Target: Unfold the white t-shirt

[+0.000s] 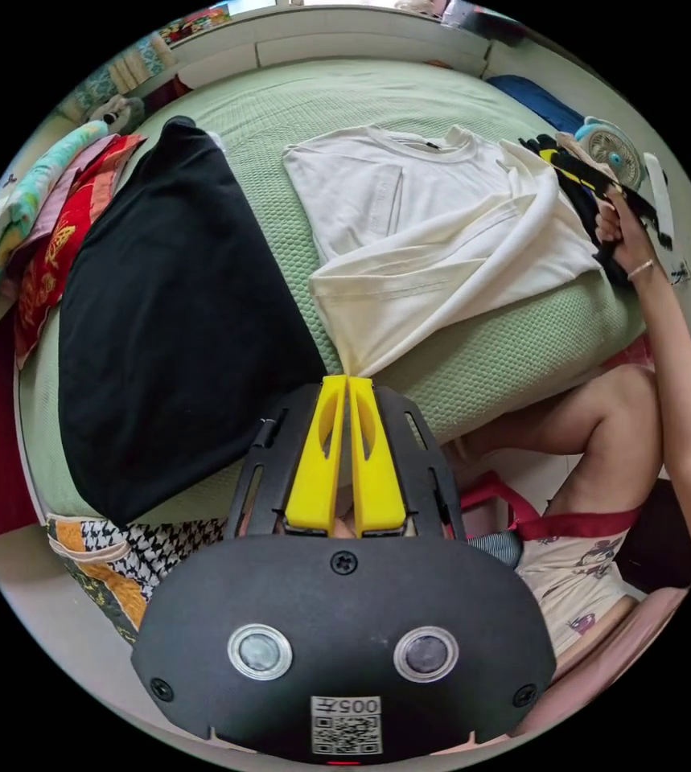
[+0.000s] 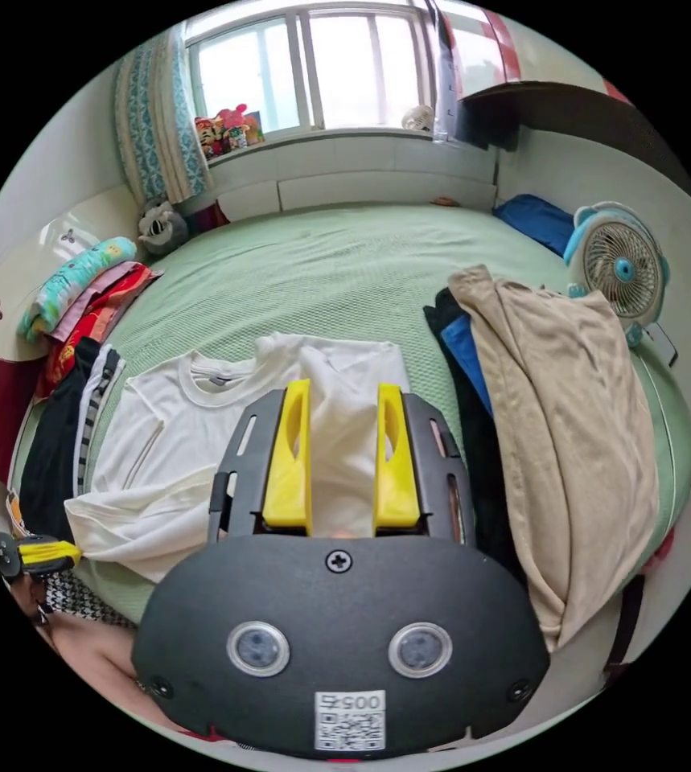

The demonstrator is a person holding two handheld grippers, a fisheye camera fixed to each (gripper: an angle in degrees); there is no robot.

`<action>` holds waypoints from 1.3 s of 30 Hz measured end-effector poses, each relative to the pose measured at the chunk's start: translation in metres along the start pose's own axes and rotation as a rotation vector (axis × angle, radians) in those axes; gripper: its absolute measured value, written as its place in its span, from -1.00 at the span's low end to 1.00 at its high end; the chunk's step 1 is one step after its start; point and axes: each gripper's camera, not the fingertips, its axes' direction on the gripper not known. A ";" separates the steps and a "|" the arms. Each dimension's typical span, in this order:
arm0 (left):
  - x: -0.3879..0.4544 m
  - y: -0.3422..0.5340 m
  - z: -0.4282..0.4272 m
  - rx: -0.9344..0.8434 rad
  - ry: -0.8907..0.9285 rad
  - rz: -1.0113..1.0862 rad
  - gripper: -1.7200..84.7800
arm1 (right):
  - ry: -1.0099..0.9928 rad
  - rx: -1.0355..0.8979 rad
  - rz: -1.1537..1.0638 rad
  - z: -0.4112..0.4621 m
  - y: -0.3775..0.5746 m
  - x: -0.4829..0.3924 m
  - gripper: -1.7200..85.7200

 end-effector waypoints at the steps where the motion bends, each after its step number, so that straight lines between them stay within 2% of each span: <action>1: 0.001 0.001 0.000 -0.002 -0.004 0.006 -0.96 | 0.004 0.009 -0.022 0.000 -0.005 -0.009 -0.70; 6: 0.004 0.010 -0.003 -0.009 -0.007 0.035 -0.96 | 0.055 -0.039 -0.104 0.012 -0.015 -0.040 -0.74; 9: 0.000 0.017 -0.006 -0.002 0.019 0.027 -0.96 | 0.182 -0.102 -0.084 0.023 -0.013 -0.048 -0.80; 11: -0.003 0.021 -0.008 0.005 0.037 0.020 -0.96 | 0.253 -0.077 -0.060 0.017 -0.011 -0.050 -0.95; 16: -0.008 0.036 -0.017 0.047 0.050 0.007 -0.96 | 0.187 0.079 -0.021 -0.057 0.005 -0.052 -1.00; 21: -0.004 0.062 -0.031 0.125 0.051 0.001 -0.96 | 0.235 0.067 -0.029 -0.121 0.027 -0.031 -1.00; 25: 0.005 0.079 -0.035 0.128 0.011 0.020 -0.96 | 0.138 0.027 0.032 -0.178 0.064 0.019 -1.00; 29: 0.014 0.104 -0.029 0.092 -0.014 -0.031 -0.95 | 0.127 -0.080 0.033 -0.186 0.109 0.053 -0.99; 32: 0.010 0.121 -0.034 0.087 -0.067 -0.173 -0.94 | 0.134 -0.221 0.010 -0.166 0.138 0.066 -0.97; 34: 0.002 0.135 -0.045 0.113 -0.036 -0.252 -0.92 | 0.153 -0.281 0.008 -0.163 0.152 0.070 -0.89; 39: -0.010 0.171 -0.088 0.300 0.084 -0.281 -0.78 | 0.087 -0.177 -0.067 -0.201 0.159 0.069 -0.78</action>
